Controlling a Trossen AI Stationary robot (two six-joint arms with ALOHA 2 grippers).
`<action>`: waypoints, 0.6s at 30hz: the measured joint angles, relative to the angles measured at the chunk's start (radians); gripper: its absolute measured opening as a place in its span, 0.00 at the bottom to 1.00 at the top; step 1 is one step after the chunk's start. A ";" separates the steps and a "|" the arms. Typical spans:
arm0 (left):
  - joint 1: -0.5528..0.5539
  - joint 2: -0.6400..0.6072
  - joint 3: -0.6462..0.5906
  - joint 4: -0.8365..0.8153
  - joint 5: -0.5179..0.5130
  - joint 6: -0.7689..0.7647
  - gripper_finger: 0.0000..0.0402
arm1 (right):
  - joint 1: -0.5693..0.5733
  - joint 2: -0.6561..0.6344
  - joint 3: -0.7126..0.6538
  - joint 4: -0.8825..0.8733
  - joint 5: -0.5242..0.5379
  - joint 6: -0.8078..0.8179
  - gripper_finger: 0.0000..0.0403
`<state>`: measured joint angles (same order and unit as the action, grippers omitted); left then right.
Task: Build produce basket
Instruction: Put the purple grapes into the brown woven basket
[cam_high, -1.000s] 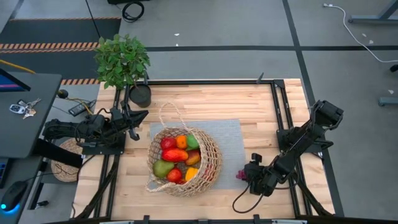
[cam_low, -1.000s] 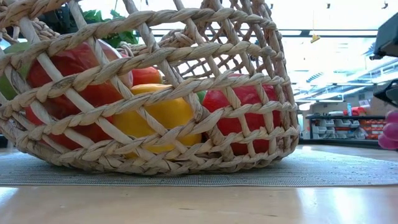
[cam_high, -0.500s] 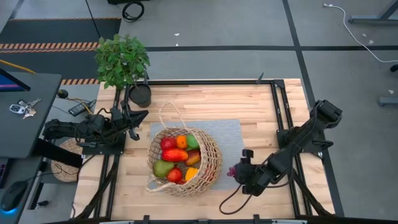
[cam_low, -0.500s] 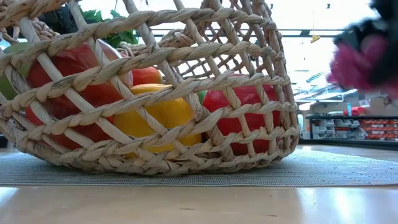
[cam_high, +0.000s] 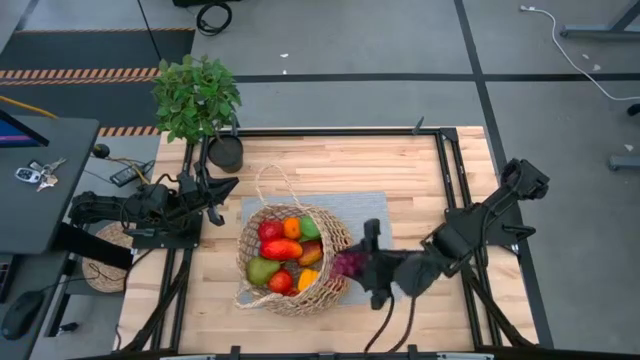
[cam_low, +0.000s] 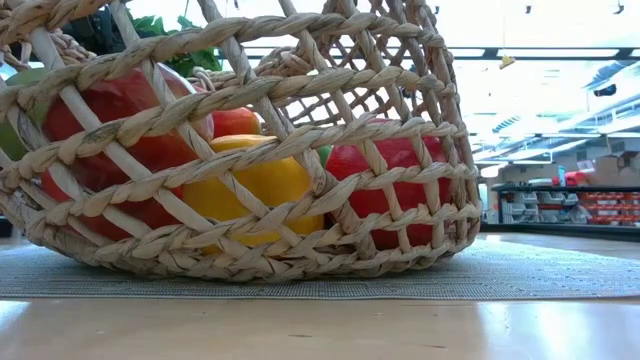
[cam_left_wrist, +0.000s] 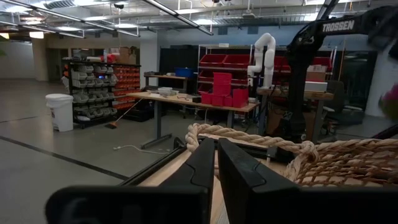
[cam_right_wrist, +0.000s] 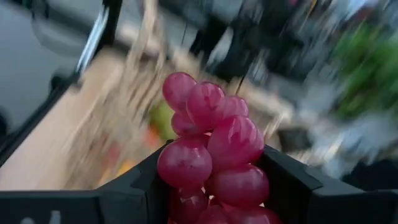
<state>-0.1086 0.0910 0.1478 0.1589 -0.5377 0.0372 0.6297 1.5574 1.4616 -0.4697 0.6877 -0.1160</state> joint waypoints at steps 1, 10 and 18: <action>0.000 0.000 0.000 0.000 0.000 0.000 0.07 | -0.013 0.000 0.008 0.070 -0.005 -0.071 0.51; 0.000 0.000 0.000 0.000 0.000 0.000 0.08 | -0.199 0.001 0.008 0.484 -0.378 -0.287 0.51; 0.000 0.000 0.001 -0.002 0.000 0.001 0.06 | -0.318 0.113 0.008 0.793 -0.688 -0.218 0.51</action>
<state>-0.1089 0.0913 0.1486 0.1566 -0.5381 0.0379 0.3116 1.6699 1.4696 0.3233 0.0002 -0.3340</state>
